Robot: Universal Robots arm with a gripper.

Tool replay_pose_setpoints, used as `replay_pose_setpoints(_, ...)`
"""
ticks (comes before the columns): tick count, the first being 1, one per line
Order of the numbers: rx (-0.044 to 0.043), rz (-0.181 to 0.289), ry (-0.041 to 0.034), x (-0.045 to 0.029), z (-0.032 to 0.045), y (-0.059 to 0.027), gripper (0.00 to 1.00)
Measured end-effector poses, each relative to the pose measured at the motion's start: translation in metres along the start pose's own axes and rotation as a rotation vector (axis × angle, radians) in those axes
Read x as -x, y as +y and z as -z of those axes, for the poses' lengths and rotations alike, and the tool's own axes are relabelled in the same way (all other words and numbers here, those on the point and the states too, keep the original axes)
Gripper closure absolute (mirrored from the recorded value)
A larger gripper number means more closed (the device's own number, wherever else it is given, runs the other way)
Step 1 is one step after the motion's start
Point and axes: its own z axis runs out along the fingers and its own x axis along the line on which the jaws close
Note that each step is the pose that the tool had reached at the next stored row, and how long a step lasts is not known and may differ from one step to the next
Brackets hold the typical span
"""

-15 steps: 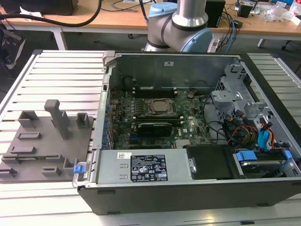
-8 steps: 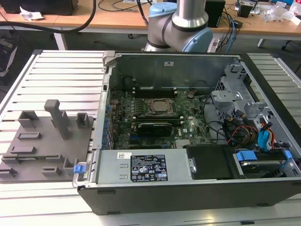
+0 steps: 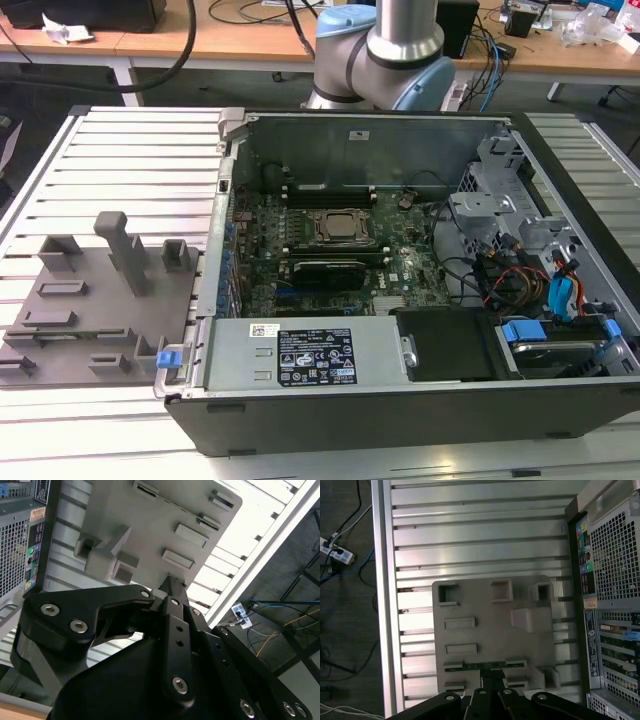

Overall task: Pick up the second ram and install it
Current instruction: 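Reach for the second ram, then pick up the second ram and move it above second insertion slot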

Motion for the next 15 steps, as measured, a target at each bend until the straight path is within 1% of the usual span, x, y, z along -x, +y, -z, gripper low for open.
replay_pose_setpoints(1, 0.0000, 0.000, 0.0000, 0.0000, 0.0000, -0.0014, 0.89)
replay_pose_setpoints(15, -0.0001, 0.001, 0.0000, 0.0001, 0.0001, -0.0017, 0.89)
